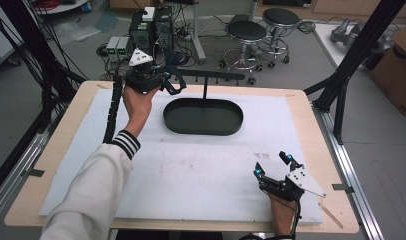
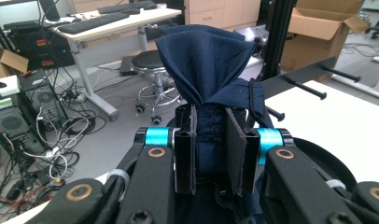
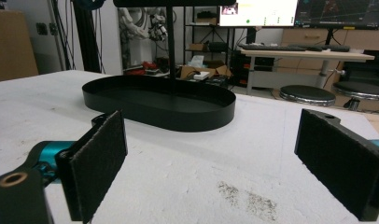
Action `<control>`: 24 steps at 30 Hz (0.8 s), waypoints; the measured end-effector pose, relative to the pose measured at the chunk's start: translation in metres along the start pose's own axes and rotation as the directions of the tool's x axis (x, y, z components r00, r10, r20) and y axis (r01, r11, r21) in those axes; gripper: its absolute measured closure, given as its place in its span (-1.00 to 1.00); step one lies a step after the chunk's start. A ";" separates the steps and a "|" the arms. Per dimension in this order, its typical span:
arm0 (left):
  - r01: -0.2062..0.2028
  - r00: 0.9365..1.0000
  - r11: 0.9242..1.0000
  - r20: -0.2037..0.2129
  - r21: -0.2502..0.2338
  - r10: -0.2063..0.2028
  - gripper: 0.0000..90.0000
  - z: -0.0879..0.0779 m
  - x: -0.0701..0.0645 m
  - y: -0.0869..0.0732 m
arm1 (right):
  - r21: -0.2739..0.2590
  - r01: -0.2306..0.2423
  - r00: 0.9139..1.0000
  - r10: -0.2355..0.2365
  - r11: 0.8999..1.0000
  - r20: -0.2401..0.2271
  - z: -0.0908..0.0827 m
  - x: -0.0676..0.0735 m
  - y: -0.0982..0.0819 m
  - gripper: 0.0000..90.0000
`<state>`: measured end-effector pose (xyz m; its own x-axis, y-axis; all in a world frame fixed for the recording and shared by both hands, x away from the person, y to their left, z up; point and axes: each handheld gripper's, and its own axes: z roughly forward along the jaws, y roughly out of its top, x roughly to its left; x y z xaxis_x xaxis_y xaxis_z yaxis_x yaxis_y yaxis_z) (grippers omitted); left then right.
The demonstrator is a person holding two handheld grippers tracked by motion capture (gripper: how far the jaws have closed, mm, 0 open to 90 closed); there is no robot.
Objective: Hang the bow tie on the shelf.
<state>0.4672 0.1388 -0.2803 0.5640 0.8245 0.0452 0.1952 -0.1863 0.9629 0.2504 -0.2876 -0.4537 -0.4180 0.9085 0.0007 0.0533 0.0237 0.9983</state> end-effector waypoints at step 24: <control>-0.008 0.992 1.000 -0.125 0.008 0.009 0.66 0.023 0.017 -0.016 | 0.003 -0.005 1.000 0.005 1.000 0.001 0.001 -0.001 0.000 -0.82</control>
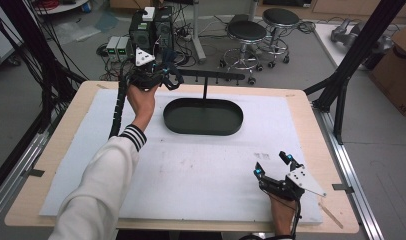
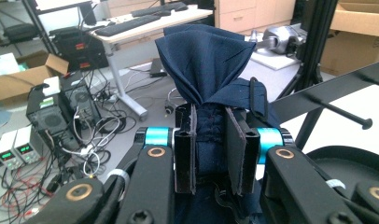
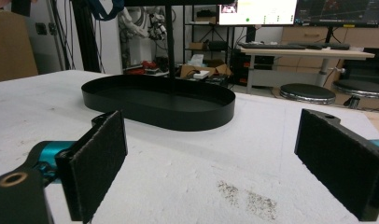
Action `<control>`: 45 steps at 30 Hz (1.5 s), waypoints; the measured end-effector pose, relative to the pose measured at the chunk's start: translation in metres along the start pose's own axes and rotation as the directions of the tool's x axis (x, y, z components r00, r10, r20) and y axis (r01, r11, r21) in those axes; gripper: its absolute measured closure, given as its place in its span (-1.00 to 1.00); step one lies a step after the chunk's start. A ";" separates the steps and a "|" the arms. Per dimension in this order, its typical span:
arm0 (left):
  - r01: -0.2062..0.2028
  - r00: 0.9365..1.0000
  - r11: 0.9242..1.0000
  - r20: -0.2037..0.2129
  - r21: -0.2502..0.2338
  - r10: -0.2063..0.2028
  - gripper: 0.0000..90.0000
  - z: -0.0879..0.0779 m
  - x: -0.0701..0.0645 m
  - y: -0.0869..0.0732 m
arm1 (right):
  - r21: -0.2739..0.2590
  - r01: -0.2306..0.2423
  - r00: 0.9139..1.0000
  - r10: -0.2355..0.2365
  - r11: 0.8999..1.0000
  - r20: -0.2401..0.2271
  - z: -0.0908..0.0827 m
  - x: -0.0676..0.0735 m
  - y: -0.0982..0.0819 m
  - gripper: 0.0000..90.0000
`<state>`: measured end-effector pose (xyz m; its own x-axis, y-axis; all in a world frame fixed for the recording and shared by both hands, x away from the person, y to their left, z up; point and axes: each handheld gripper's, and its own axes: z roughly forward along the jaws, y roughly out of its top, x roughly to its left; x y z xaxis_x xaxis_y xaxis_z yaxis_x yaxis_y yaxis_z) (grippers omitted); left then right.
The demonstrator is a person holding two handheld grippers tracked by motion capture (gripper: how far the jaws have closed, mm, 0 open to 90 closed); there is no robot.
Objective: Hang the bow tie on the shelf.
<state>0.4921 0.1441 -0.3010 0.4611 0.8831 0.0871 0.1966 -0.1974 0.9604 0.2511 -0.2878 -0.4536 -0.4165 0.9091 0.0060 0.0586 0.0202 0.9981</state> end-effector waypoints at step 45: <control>0.138 0.982 0.990 0.133 -0.007 -0.136 -0.23 -0.034 0.034 -0.060 | -0.012 0.003 1.000 -0.003 1.000 -0.005 -0.001 -0.001 0.000 -0.82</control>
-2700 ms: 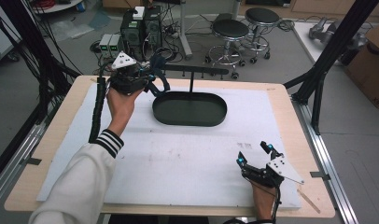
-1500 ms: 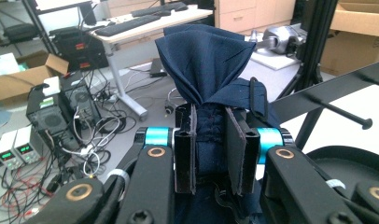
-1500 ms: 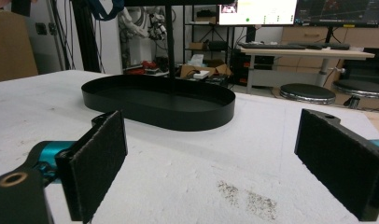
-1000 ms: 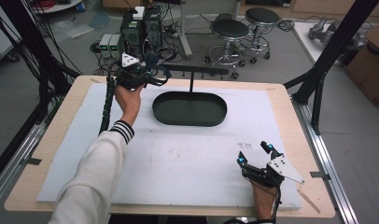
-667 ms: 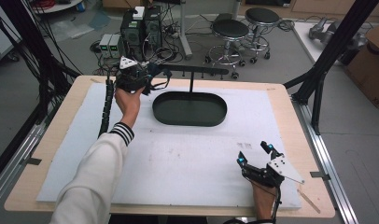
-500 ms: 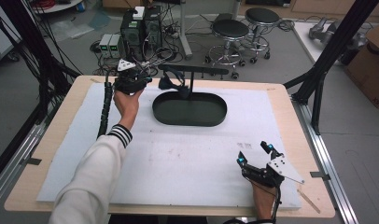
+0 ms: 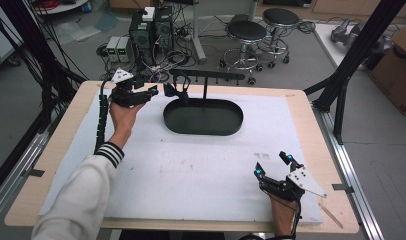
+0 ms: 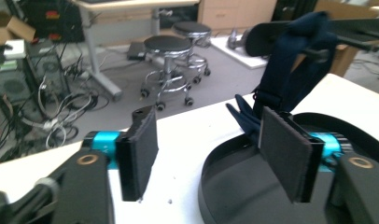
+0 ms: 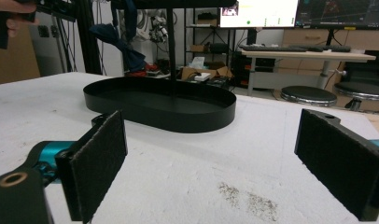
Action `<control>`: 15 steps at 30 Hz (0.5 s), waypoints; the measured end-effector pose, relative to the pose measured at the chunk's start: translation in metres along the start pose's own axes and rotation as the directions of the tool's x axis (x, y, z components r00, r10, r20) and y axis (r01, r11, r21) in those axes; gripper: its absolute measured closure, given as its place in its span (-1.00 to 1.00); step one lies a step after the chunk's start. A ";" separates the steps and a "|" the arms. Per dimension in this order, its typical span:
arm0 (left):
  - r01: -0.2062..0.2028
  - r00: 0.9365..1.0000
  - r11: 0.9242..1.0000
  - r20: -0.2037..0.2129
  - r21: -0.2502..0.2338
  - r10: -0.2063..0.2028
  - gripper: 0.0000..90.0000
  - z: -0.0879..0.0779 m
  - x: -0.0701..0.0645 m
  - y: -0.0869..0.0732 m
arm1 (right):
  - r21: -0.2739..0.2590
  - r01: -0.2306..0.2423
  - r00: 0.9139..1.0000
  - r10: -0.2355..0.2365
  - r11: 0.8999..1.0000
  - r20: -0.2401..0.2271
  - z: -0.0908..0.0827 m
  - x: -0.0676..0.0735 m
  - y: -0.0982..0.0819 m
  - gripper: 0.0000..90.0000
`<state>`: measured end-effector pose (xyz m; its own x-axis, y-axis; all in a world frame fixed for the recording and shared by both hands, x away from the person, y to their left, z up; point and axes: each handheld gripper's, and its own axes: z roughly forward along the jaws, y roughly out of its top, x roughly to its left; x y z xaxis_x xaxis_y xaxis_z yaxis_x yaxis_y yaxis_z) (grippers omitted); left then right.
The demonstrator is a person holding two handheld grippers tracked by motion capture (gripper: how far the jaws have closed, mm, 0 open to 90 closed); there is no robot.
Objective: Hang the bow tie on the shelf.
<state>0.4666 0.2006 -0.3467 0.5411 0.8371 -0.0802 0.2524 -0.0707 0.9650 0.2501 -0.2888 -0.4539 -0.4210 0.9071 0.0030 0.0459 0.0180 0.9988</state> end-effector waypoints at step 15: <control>-0.048 0.971 0.993 0.226 -0.111 0.072 -0.85 -0.074 -0.024 -0.049 | -0.017 0.000 1.000 0.000 1.000 0.002 -0.002 0.001 -0.001 -0.82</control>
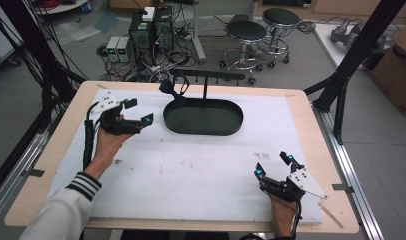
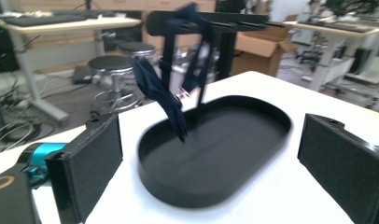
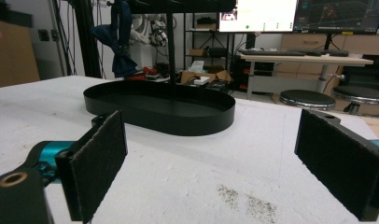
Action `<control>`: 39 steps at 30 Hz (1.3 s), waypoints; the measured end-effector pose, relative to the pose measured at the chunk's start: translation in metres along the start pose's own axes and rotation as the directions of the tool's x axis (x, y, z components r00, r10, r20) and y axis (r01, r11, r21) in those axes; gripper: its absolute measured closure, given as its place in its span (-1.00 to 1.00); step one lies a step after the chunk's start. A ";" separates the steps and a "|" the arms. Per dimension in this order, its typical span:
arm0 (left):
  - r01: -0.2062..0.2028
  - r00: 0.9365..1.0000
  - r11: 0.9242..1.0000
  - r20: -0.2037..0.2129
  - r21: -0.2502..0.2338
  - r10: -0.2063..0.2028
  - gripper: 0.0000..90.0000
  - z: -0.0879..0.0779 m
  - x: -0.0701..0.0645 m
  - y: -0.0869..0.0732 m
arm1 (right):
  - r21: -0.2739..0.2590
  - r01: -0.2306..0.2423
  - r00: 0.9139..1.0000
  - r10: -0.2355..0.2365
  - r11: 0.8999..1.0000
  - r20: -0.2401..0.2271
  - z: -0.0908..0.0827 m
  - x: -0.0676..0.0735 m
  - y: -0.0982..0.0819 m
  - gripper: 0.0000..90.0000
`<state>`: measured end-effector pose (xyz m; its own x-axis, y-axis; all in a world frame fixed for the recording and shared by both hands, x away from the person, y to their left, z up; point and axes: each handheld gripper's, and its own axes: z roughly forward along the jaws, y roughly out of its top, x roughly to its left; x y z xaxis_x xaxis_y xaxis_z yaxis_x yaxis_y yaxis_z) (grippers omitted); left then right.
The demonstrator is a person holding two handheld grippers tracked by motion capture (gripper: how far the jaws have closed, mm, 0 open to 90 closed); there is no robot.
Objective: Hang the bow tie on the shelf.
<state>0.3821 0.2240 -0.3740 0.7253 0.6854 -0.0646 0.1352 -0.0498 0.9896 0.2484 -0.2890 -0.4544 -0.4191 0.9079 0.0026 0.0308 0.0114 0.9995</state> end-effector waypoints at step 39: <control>-0.043 0.997 0.984 -0.070 -0.172 0.032 -0.84 -0.103 -0.023 -0.097 | 0.004 0.003 1.000 -0.003 1.000 0.019 0.000 0.001 0.000 -0.82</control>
<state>0.2828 0.2880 -0.4552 0.6801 0.7327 -0.0241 -0.0148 0.0466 0.9988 0.2480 -0.2877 -0.4543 -0.4016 0.9158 -0.0014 0.0328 0.0159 0.9993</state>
